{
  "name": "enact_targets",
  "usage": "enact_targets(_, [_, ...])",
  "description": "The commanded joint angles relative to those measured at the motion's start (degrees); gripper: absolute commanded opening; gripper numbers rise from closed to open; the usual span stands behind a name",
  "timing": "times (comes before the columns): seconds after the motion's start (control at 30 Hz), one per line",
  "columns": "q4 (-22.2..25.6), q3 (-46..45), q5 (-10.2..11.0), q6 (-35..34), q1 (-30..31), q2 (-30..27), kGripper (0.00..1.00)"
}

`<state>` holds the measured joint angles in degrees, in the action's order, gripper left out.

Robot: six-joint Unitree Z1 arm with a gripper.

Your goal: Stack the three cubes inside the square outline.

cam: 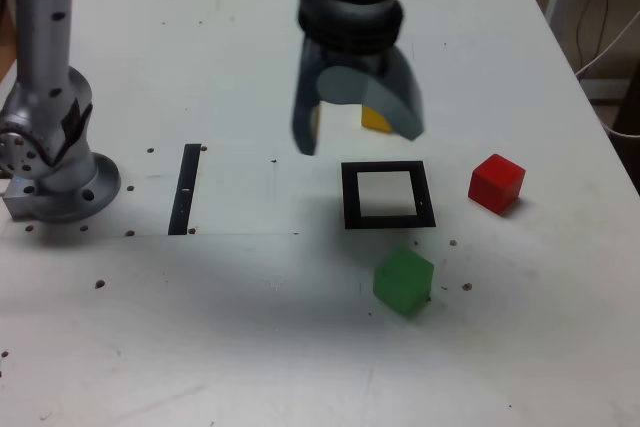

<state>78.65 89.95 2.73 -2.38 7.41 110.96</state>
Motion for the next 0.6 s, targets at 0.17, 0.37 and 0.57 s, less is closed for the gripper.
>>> enact_targets(0.17, [3.1, 8.0, 0.5, 0.0, 0.1, 4.5, 0.99])
enact_targets(0.37, [4.3, 13.0, 0.5, 0.2, 0.1, 7.6, 0.99])
enact_targets(0.57, [4.8, 17.2, 0.4, 0.8, 0.1, 10.5, 0.99])
